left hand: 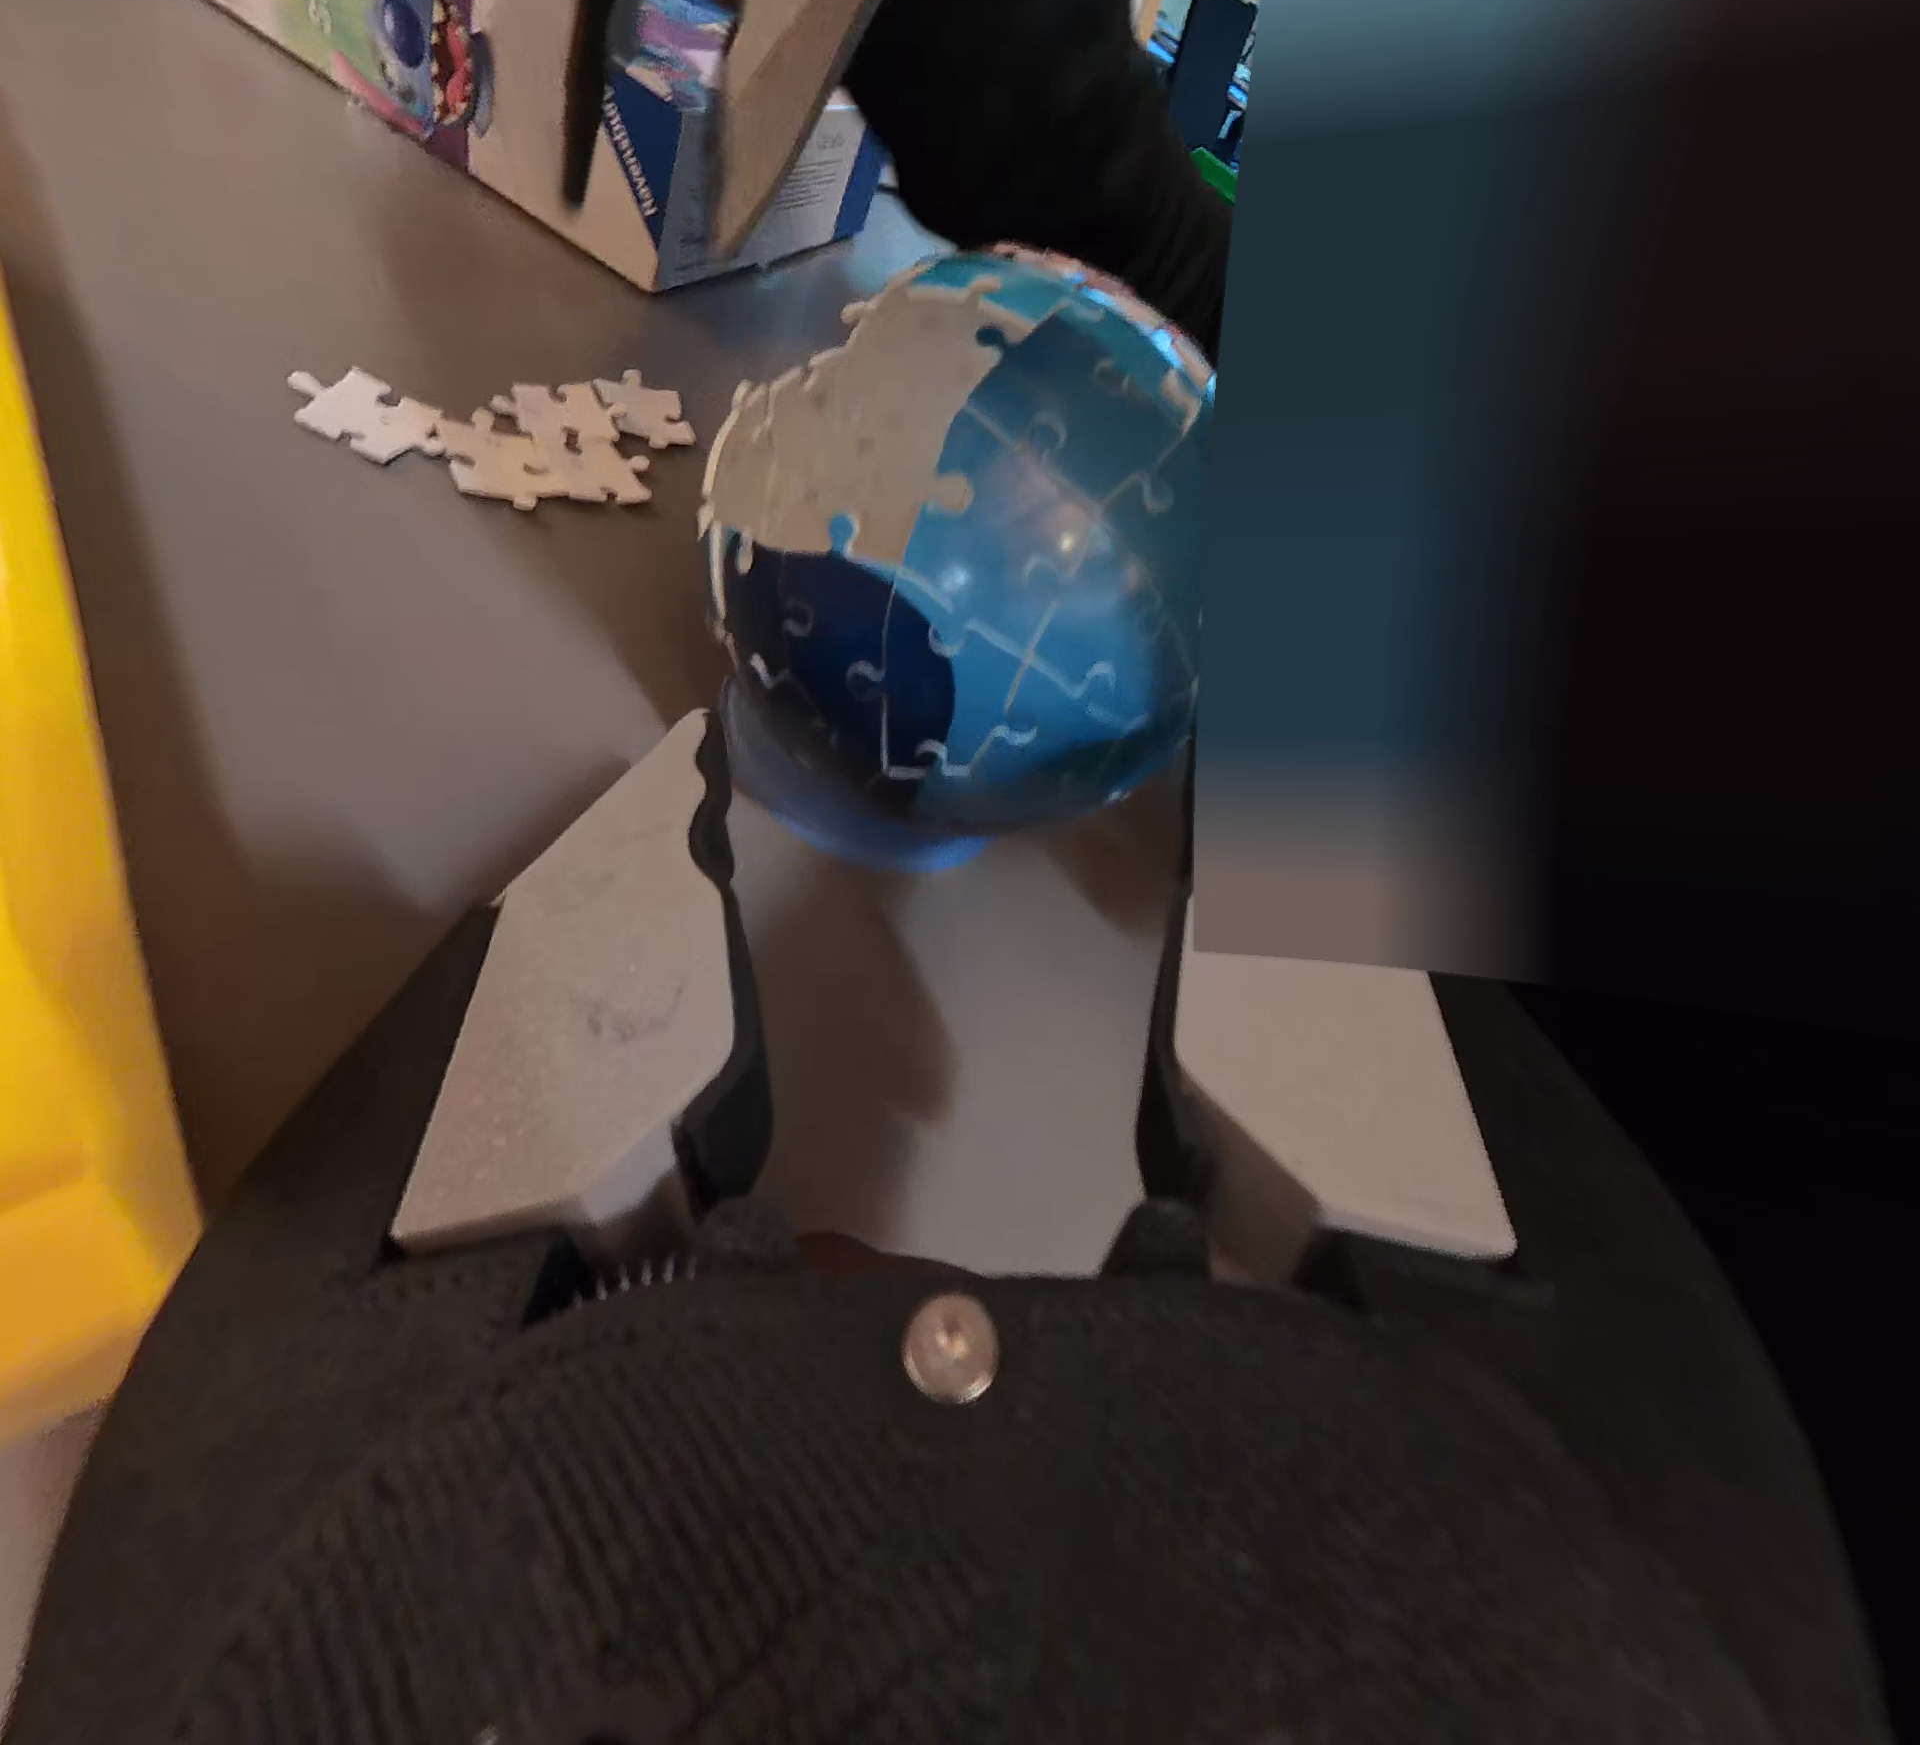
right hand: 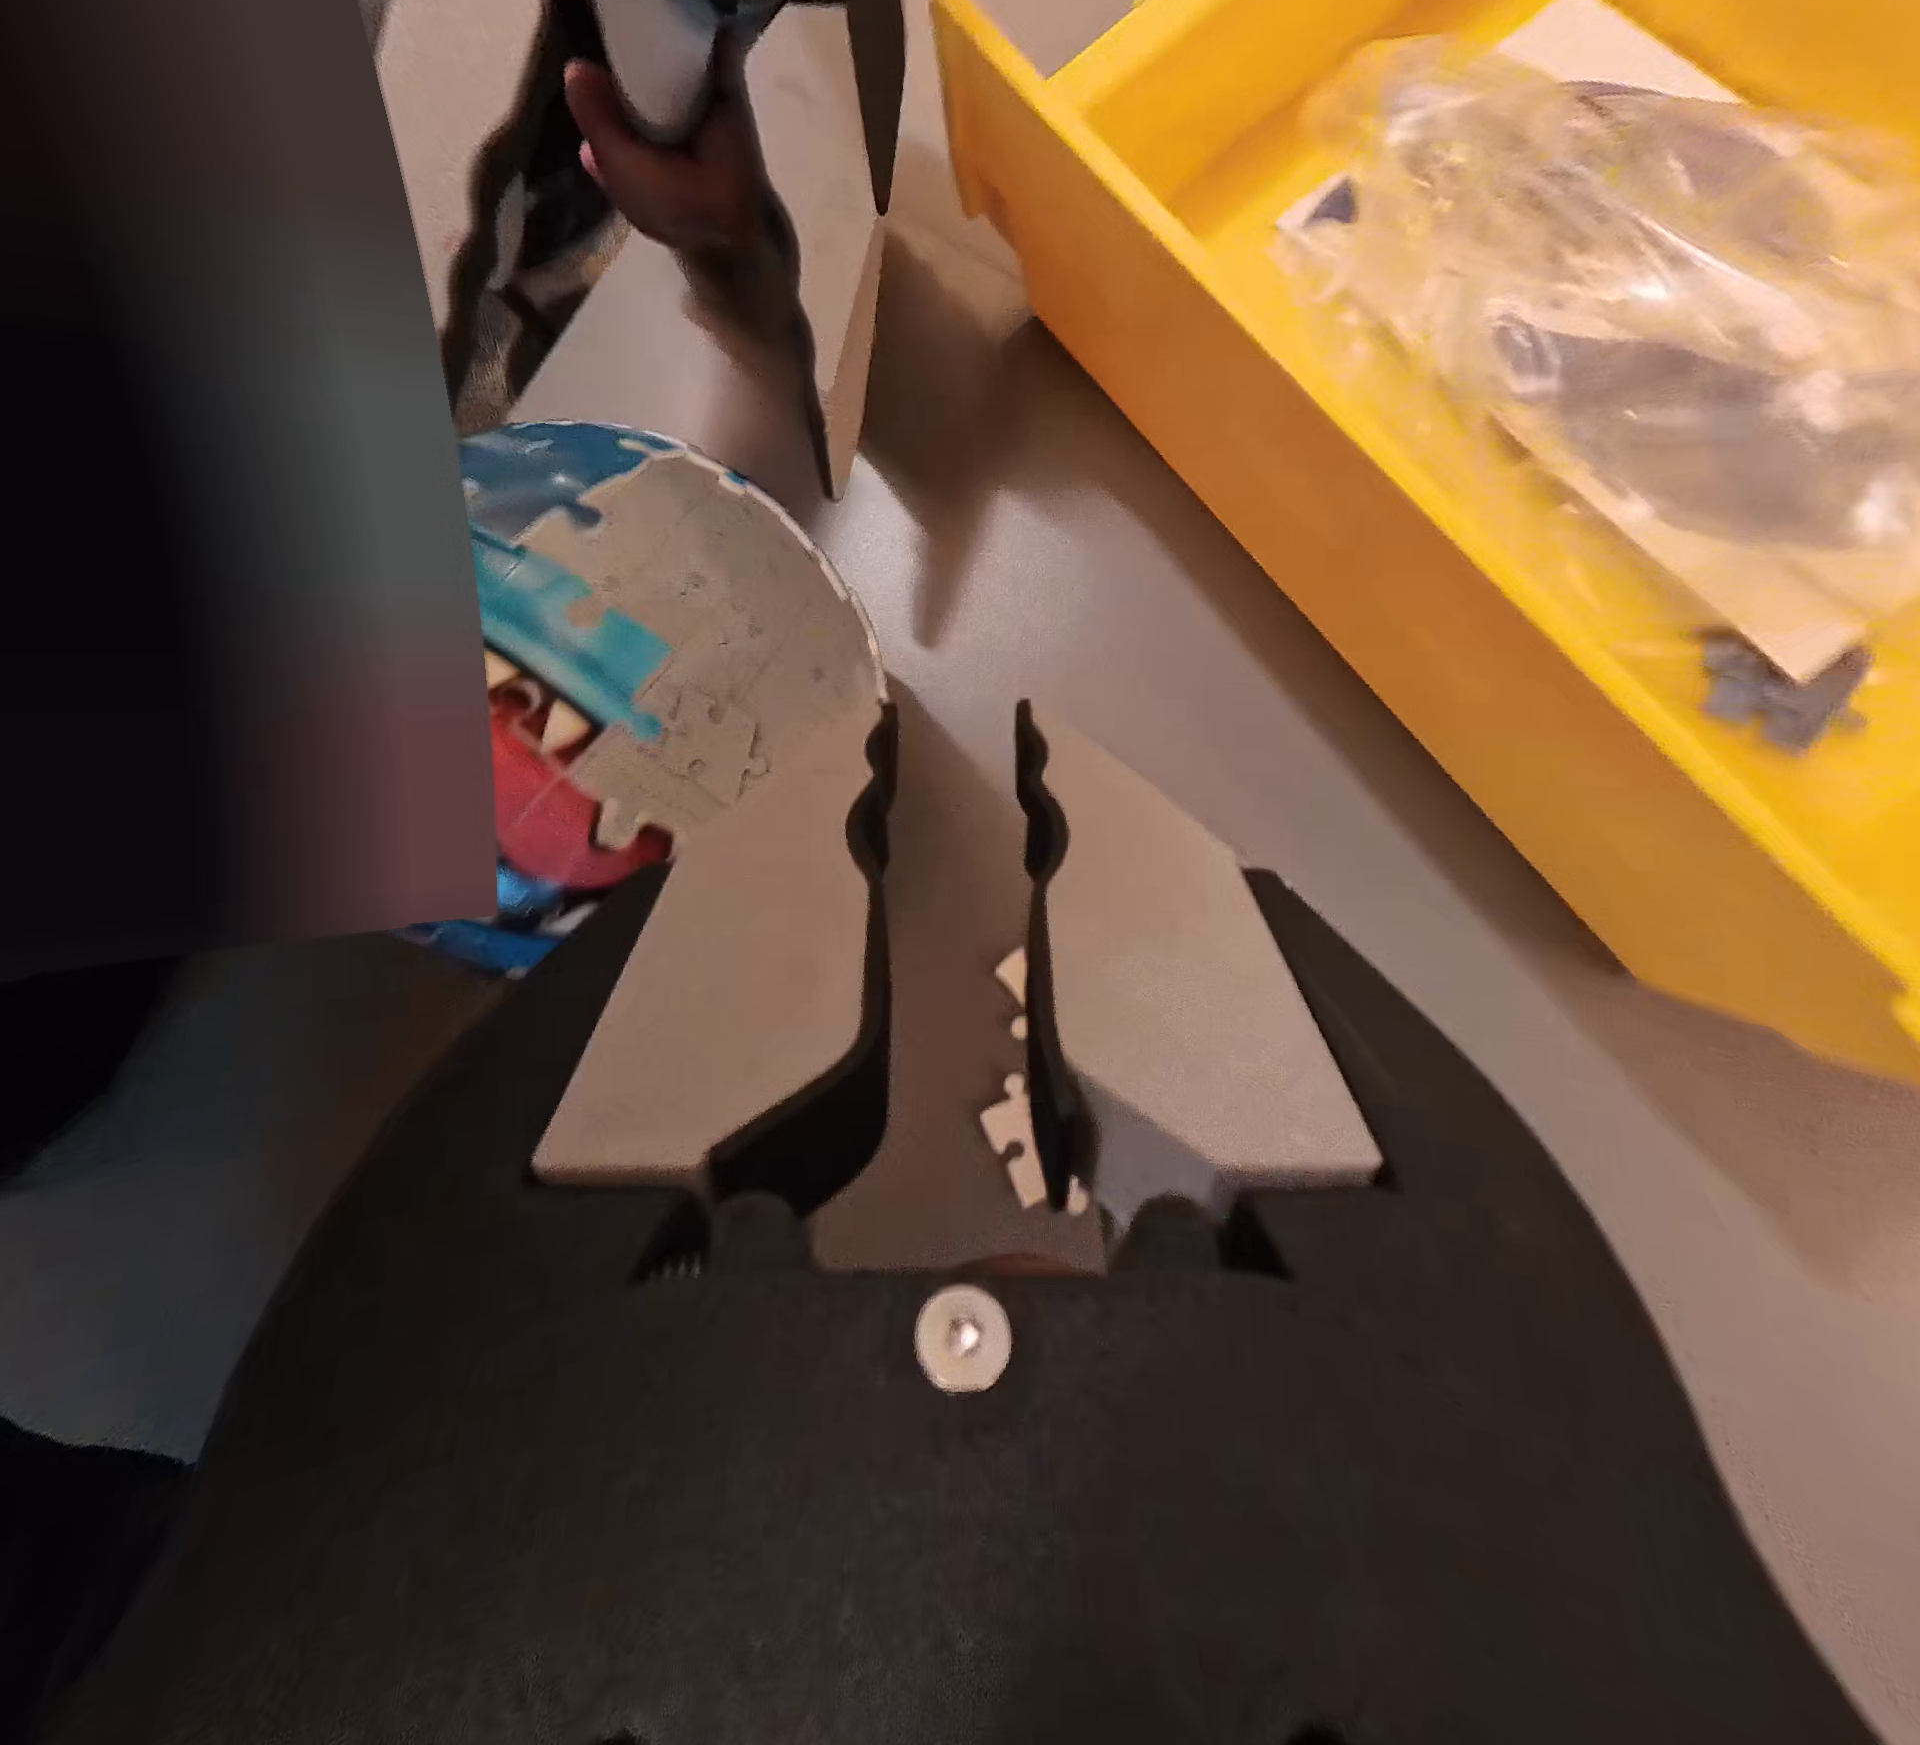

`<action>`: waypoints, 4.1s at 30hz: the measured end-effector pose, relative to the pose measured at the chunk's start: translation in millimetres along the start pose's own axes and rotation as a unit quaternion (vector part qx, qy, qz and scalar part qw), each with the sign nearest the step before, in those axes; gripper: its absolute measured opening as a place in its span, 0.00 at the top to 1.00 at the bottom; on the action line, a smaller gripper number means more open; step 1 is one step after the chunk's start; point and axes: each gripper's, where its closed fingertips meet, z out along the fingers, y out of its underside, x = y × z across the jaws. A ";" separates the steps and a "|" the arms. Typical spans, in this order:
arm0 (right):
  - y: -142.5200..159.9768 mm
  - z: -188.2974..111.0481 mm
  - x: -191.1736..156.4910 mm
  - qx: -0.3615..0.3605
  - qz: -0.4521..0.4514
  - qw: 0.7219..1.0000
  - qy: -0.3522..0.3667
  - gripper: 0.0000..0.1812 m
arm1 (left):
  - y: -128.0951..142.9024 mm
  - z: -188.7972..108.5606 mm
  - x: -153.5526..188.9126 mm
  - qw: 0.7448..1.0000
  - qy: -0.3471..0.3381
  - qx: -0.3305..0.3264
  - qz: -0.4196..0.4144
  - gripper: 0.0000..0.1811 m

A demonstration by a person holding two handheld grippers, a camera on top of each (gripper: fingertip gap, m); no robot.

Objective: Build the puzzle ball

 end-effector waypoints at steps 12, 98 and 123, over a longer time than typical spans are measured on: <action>100.5 -28.4 -74.7 0.178 0.063 0.970 0.153 0.62 | 10.4 -17.0 9.8 0.985 -0.091 0.012 0.145 0.46; 48.6 18.4 -78.4 0.141 -0.088 0.928 0.333 0.39 | 20.6 40.4 -24.5 0.922 -0.185 -0.135 0.312 0.54; 26.0 -6.7 -79.9 0.166 -0.036 0.962 0.215 0.42 | 17.3 -8.0 1.0 0.943 -0.267 -0.031 0.198 0.43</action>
